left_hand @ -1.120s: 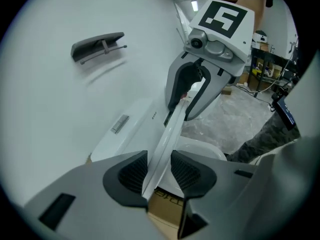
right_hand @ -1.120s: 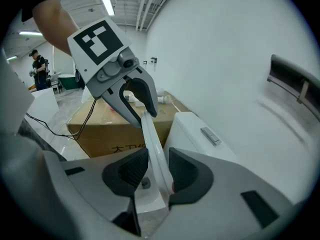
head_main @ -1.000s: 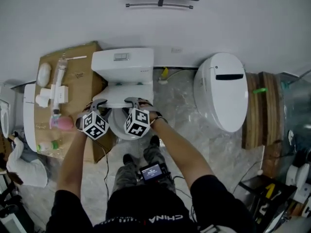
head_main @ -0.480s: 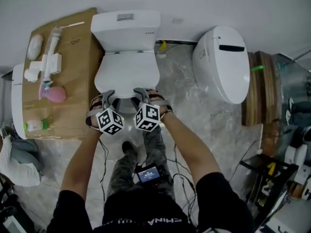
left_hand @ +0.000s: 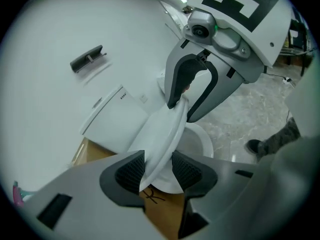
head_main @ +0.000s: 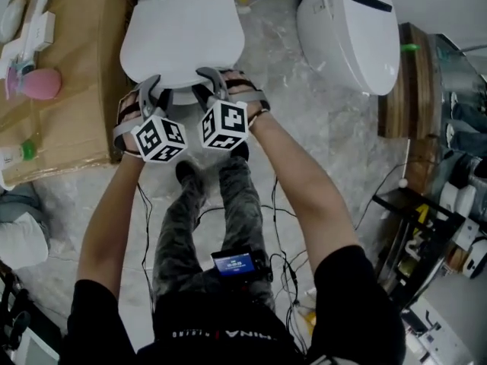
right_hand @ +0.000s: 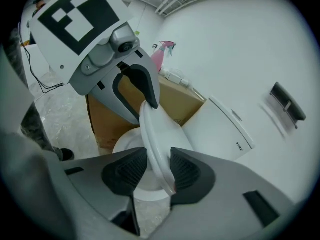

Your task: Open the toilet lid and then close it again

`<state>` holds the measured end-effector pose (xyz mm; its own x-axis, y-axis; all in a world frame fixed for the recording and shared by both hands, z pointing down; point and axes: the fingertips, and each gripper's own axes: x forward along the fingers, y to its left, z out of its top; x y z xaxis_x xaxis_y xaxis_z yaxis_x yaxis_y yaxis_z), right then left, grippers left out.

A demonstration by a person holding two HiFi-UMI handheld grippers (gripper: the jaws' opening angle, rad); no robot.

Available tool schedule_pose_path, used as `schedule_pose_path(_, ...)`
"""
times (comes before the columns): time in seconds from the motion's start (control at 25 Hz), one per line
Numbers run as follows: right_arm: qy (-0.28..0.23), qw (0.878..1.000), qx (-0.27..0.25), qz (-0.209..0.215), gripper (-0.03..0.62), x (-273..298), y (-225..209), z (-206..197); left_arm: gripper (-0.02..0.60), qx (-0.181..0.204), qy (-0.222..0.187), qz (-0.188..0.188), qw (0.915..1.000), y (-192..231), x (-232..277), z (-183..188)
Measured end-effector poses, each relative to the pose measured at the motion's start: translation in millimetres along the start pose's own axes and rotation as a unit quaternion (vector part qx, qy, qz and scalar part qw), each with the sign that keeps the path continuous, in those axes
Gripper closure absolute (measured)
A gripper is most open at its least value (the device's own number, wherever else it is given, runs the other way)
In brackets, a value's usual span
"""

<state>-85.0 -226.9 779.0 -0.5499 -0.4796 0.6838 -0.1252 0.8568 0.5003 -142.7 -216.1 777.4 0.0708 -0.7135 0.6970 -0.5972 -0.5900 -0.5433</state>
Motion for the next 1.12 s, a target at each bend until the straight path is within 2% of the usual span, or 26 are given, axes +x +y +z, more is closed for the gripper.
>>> schedule_pose_path(0.2,-0.033,0.998,-0.047,-0.029,0.448,5,16,-4,0.420,-0.007,-0.006,0.045,0.9989,-14,3,-10)
schedule_pose_path(0.36,-0.040,0.997,-0.056,-0.018,0.448,15,59,-34,0.420,-0.006,0.001,0.059,0.9982,-62,18,-29)
schedule_pose_path(0.48,-0.046,0.997,-0.059,-0.013,0.441,22,74,-39,0.417,-0.004,0.009,0.068,0.9976,-75,22,-41)
schedule_pose_path(0.76,-0.050,0.994,-0.093,-0.017,0.430,58,123,-77,0.400,0.010,0.016,0.077,0.9969,-128,59,-76)
schedule_pose_path(0.88,-0.042,0.993,-0.107,-0.019,0.427,67,146,-93,0.390,0.021,0.022,0.070,0.9971,-152,69,-89)
schedule_pose_path(1.12,-0.037,0.991,-0.127,-0.028,0.423,94,166,-111,0.373,0.054,0.026,0.055,0.9967,-170,99,-110)
